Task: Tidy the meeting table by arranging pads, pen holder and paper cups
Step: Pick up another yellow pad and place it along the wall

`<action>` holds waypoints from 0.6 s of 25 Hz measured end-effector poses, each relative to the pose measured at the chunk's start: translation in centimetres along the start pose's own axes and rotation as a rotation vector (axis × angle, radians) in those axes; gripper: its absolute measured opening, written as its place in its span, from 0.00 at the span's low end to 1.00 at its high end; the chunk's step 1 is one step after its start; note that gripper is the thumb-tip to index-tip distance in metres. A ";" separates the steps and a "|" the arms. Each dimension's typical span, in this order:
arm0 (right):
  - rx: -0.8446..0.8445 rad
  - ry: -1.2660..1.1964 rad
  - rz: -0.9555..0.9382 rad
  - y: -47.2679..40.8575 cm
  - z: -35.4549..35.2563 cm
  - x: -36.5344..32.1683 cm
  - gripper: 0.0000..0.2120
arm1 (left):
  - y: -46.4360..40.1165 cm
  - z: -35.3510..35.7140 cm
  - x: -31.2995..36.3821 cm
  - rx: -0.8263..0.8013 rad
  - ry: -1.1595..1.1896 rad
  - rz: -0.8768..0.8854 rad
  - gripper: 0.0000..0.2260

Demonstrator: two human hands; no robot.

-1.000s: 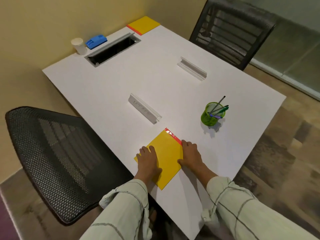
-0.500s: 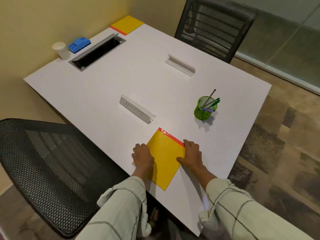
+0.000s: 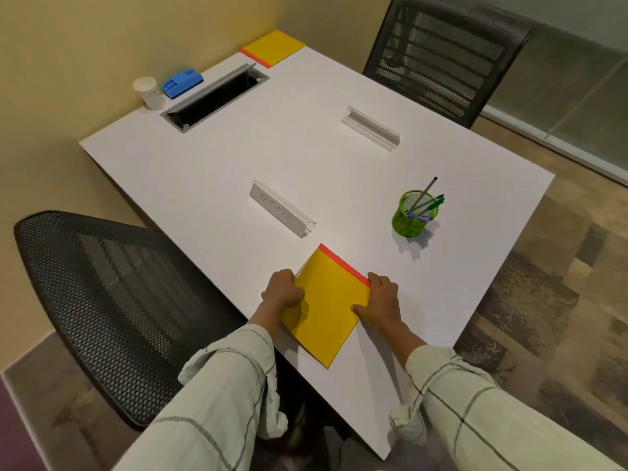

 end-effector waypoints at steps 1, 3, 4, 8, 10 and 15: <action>-0.008 -0.017 0.008 0.0 -0.1 0.1 0.43 | 0.2 -0.2 0.1 0.021 0.029 0.006 0.10; -0.034 -0.074 0.038 0.2 -0.2 0.2 0.44 | 0.9 -0.8 0.2 0.088 0.102 0.013 0.11; -0.049 -0.105 0.055 0.3 -0.4 0.3 0.45 | 1.4 -1.1 0.3 0.123 0.142 0.019 0.10; -0.084 -0.289 0.156 0.8 -1.7 1.0 0.49 | 3.1 -3.1 2.1 0.188 0.288 0.068 0.10; -0.116 -0.483 0.288 1.1 -2.6 1.0 0.48 | 4.2 -4.8 3.0 0.237 0.360 0.045 0.09; -0.254 -0.991 0.446 1.6 -5.5 -3.5 0.17 | 6.2 -9.3 3.8 0.333 0.493 -0.017 0.08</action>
Point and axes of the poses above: each hand's wrist, its own y-axis away from the middle knuckle, its own z-axis out of the palm, x = y × z, the point moved 4 cm from there along -y, towards the middle knuckle, and after that the axes turned 14 degrees about x, right-handed, at the moved point
